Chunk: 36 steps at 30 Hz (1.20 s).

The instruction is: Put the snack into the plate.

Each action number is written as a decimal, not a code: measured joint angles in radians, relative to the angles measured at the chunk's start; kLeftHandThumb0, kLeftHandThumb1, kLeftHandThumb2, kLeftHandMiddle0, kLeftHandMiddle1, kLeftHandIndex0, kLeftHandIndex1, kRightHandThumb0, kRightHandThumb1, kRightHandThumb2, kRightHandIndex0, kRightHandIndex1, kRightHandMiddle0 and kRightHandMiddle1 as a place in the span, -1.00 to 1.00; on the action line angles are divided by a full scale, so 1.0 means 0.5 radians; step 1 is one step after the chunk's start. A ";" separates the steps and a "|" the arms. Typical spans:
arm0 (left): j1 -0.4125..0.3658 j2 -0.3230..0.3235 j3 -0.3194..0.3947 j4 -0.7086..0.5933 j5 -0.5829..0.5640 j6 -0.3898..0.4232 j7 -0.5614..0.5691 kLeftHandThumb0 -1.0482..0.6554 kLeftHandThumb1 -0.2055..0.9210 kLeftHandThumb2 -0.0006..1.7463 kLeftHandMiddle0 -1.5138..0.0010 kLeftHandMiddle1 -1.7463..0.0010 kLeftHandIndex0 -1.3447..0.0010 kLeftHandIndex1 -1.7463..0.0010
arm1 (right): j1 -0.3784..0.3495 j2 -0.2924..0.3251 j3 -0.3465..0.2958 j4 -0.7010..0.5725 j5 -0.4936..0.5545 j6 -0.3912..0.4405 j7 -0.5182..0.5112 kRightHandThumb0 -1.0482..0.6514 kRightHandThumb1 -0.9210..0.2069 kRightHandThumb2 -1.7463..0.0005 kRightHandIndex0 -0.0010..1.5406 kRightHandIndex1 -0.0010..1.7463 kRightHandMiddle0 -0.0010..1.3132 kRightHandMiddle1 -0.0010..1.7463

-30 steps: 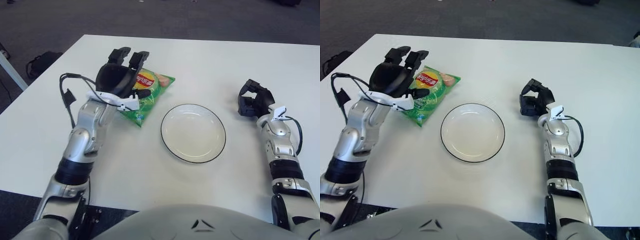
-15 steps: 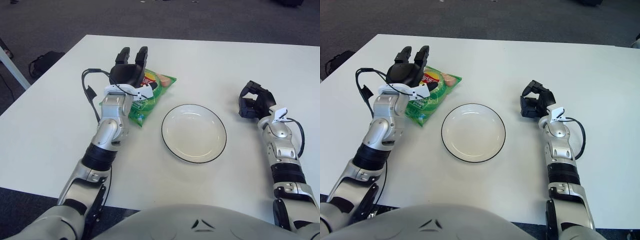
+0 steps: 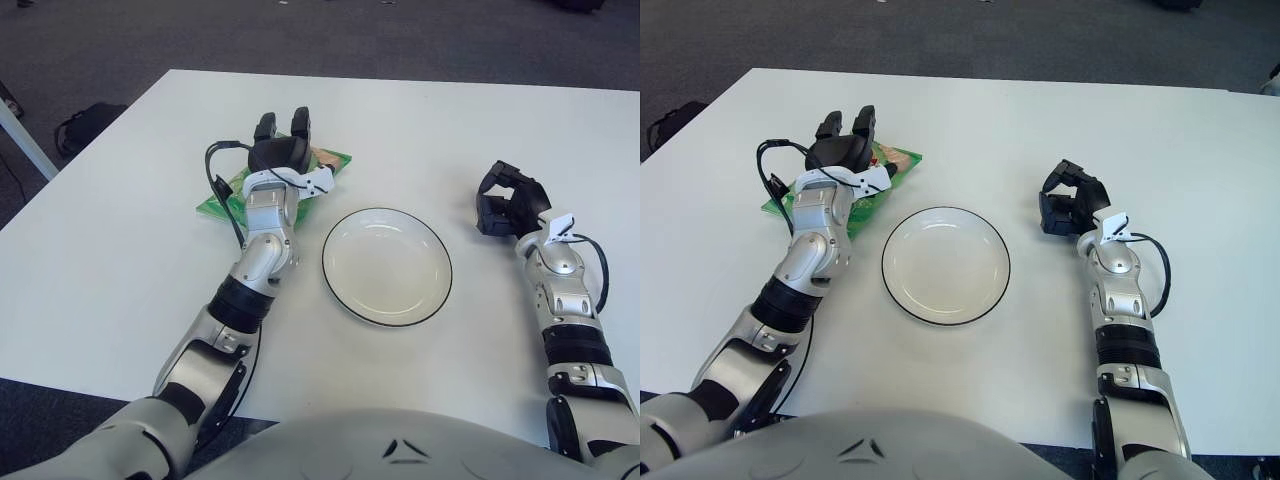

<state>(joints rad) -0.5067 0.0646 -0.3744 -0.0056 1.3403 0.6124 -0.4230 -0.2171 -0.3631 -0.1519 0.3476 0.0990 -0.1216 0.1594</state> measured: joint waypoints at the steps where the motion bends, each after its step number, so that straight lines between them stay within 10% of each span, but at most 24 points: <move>1: -0.011 -0.017 -0.003 0.017 0.014 0.040 -0.010 -1.00 1.00 0.26 1.00 1.00 1.00 1.00 | 0.000 -0.001 0.000 0.000 0.000 -0.002 0.000 -0.34 0.09 -0.53 0.73 1.00 -0.04 1.00; 36: 0.040 -0.090 -0.122 0.345 -0.148 0.301 0.290 -1.00 1.00 0.20 1.00 1.00 1.00 1.00 | 0.009 -0.014 0.018 -0.009 -0.026 -0.006 -0.007 -0.35 0.12 -0.55 0.73 1.00 -0.02 1.00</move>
<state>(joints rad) -0.4868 0.0198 -0.4355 0.1671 1.2663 0.7631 -0.2781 -0.2128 -0.3702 -0.1431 0.3433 0.0861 -0.1246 0.1558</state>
